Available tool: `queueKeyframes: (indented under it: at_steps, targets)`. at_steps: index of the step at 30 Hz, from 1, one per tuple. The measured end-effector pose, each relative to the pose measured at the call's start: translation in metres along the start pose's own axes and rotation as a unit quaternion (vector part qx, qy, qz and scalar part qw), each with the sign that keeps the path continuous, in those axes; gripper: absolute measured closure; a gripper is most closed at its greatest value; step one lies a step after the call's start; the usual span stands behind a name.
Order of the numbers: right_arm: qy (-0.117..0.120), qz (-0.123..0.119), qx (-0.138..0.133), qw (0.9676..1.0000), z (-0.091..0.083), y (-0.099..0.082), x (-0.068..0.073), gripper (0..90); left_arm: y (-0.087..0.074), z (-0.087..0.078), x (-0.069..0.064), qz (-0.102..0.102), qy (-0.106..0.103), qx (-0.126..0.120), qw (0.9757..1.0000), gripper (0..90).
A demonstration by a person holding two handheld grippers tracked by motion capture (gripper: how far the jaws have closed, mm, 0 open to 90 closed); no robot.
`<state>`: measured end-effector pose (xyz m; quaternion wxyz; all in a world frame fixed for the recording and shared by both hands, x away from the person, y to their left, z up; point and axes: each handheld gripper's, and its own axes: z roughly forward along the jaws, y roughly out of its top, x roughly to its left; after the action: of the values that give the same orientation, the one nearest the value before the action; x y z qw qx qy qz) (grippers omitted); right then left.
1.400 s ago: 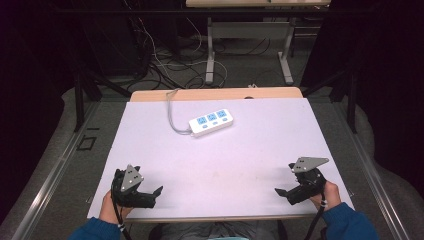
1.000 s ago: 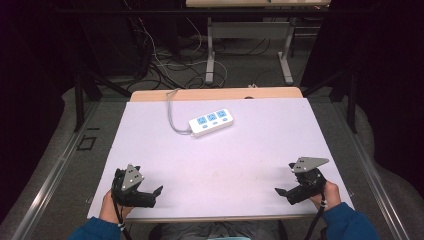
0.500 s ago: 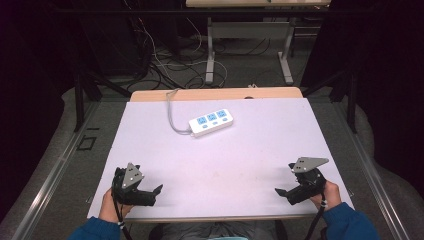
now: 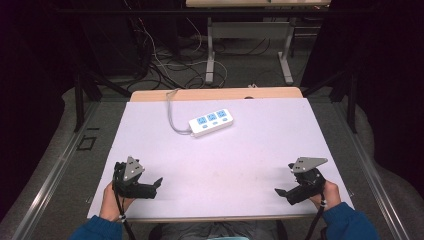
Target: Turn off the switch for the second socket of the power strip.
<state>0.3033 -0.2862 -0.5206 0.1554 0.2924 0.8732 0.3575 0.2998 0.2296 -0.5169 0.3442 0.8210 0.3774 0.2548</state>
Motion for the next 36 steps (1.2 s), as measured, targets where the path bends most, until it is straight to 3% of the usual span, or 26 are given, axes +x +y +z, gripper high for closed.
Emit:
queueKeyframes:
  at_steps: [4,5,14,36]
  targets:
    - [0.003,-0.005,0.006,1.0000,0.000,0.000,-0.001,0.4,0.004,0.006,-0.001,0.013,0.004,0.005,0.9999,0.1]
    - [0.004,-0.007,0.005,1.0000,0.000,0.000,-0.001,0.4,0.005,0.008,-0.002,0.007,0.004,0.002,1.0000,0.1]
    - [0.001,-0.011,0.006,0.9999,0.001,0.000,-0.001,0.5,0.017,0.020,0.001,0.011,0.021,-0.004,0.9997,0.3]
    - [0.000,-0.010,0.006,0.9999,0.002,0.000,0.000,0.6,0.042,0.060,0.005,0.026,0.019,0.009,0.9994,0.3]
